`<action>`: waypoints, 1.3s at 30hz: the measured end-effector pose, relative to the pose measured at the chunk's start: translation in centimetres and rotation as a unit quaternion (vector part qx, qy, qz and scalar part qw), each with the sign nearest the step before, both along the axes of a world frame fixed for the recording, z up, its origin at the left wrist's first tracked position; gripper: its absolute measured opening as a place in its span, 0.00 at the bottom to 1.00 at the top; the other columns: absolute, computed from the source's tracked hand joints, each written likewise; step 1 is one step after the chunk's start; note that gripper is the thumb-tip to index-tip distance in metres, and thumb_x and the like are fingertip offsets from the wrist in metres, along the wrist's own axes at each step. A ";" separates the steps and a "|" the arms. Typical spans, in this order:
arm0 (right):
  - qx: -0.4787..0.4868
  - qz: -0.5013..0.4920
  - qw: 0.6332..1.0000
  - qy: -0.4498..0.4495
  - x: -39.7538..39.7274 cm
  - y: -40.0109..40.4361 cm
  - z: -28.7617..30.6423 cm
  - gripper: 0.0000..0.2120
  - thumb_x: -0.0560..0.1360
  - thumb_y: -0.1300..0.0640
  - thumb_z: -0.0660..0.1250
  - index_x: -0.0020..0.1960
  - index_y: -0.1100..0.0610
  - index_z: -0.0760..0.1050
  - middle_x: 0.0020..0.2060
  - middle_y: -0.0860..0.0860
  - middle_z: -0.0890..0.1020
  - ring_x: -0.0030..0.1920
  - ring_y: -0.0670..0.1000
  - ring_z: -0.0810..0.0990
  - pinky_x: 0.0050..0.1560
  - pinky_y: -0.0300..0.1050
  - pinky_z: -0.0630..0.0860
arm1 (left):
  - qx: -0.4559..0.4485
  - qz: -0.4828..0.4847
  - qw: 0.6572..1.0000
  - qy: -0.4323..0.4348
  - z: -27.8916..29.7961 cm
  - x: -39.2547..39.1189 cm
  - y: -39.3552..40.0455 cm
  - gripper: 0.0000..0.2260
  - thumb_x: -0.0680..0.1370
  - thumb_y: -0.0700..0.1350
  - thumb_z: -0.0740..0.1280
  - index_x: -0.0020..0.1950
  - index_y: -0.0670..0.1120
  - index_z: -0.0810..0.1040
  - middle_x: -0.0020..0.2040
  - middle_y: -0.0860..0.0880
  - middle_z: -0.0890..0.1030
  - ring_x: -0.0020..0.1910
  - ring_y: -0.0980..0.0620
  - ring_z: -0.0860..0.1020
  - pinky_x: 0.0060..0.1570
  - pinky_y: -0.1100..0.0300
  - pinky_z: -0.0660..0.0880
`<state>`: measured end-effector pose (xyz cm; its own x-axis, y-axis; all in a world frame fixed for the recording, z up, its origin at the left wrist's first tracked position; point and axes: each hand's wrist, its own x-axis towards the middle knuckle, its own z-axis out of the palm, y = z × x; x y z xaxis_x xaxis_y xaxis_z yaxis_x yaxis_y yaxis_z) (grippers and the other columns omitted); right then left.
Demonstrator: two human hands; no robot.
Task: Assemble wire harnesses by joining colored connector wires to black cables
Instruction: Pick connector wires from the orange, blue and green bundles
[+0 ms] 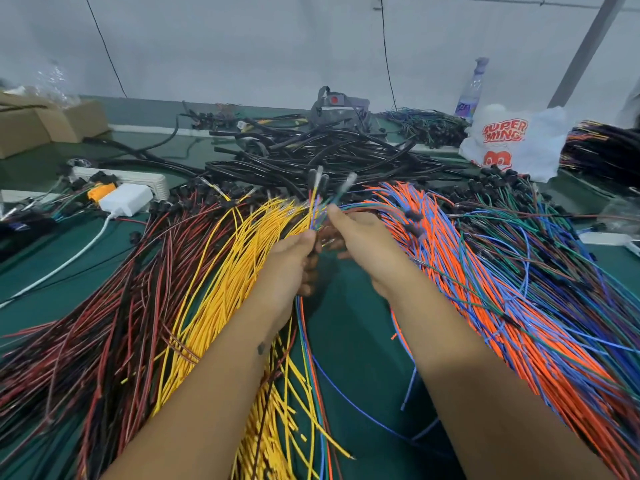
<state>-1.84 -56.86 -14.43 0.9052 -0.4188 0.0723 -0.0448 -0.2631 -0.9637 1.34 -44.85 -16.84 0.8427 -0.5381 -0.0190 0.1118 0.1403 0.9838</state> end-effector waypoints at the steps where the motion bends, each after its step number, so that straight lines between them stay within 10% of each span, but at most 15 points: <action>1: -0.033 0.004 0.999 0.018 -0.4 -0.2 0.0 0.19 0.81 0.47 0.59 0.40 0.57 0.80 0.33 0.49 0.81 0.35 0.47 0.77 0.38 0.36 0.74 | -0.009 0.013 1.000 0.012 0.0 0.2 0.0 0.15 0.84 0.49 0.55 0.37 0.48 0.69 0.23 0.56 0.61 0.19 0.60 0.57 0.18 0.70 0.55; 6: -0.297 -0.041 0.946 0.121 -3.8 -3.8 0.4 0.16 0.74 0.45 0.68 0.52 0.57 0.79 0.39 0.52 0.80 0.42 0.54 0.77 0.44 0.47 0.71 | -0.049 0.036 0.997 0.053 -0.2 0.8 0.2 0.16 0.84 0.48 0.54 0.37 0.47 0.67 0.22 0.56 0.60 0.19 0.59 0.56 0.19 0.70 0.54; 10: -0.464 -0.077 0.848 0.245 -7.0 -5.8 0.7 0.38 0.63 0.33 0.73 0.67 0.49 0.68 0.59 0.54 0.72 0.62 0.57 0.69 0.61 0.49 0.66 | -0.082 0.069 0.993 0.047 -0.2 0.9 0.2 0.16 0.85 0.46 0.52 0.37 0.47 0.67 0.22 0.56 0.60 0.19 0.58 0.55 0.19 0.70 0.54; 13: -0.529 -0.122 0.800 0.255 -8.8 -6.2 0.2 0.35 0.65 0.35 0.72 0.66 0.51 0.68 0.60 0.56 0.69 0.64 0.59 0.66 0.64 0.52 0.66 | -0.111 0.104 0.988 0.039 -0.2 1.2 0.5 0.16 0.85 0.46 0.51 0.37 0.47 0.66 0.22 0.56 0.60 0.19 0.58 0.55 0.19 0.70 0.55; 19: -0.498 -0.085 0.842 0.189 -10.4 -6.7 -0.2 0.05 0.76 0.51 0.66 0.49 0.52 0.75 0.48 0.53 0.77 0.52 0.57 0.77 0.48 0.48 0.72 | -0.090 0.133 0.986 0.038 -0.5 1.4 0.6 0.16 0.85 0.45 0.51 0.37 0.47 0.66 0.23 0.55 0.59 0.21 0.57 0.55 0.19 0.68 0.55; 28: -0.513 -0.172 0.841 -0.006 -11.5 -10.9 1.9 0.07 0.78 0.56 0.66 0.53 0.58 0.77 0.49 0.56 0.77 0.50 0.59 0.76 0.47 0.51 0.71 | -0.066 0.125 0.990 0.024 -0.4 1.2 0.5 0.15 0.84 0.45 0.52 0.38 0.47 0.67 0.25 0.54 0.59 0.22 0.56 0.55 0.20 0.66 0.55; 34: -0.654 -0.189 0.718 0.145 -12.0 -16.7 2.4 0.09 0.79 0.59 0.63 0.55 0.63 0.74 0.49 0.60 0.74 0.50 0.64 0.75 0.39 0.53 0.72 | -0.066 0.121 0.990 0.022 -0.6 1.2 0.4 0.16 0.84 0.46 0.53 0.37 0.47 0.67 0.25 0.54 0.59 0.21 0.57 0.55 0.20 0.66 0.55; 39: -0.605 -0.284 0.619 0.412 -14.7 -20.1 2.7 0.15 0.76 0.59 0.63 0.61 0.61 0.77 0.58 0.62 0.77 0.61 0.63 0.75 0.58 0.52 0.73 | -0.062 0.113 0.991 0.023 -0.7 1.3 0.3 0.16 0.84 0.47 0.53 0.37 0.47 0.67 0.24 0.54 0.60 0.21 0.57 0.55 0.20 0.68 0.55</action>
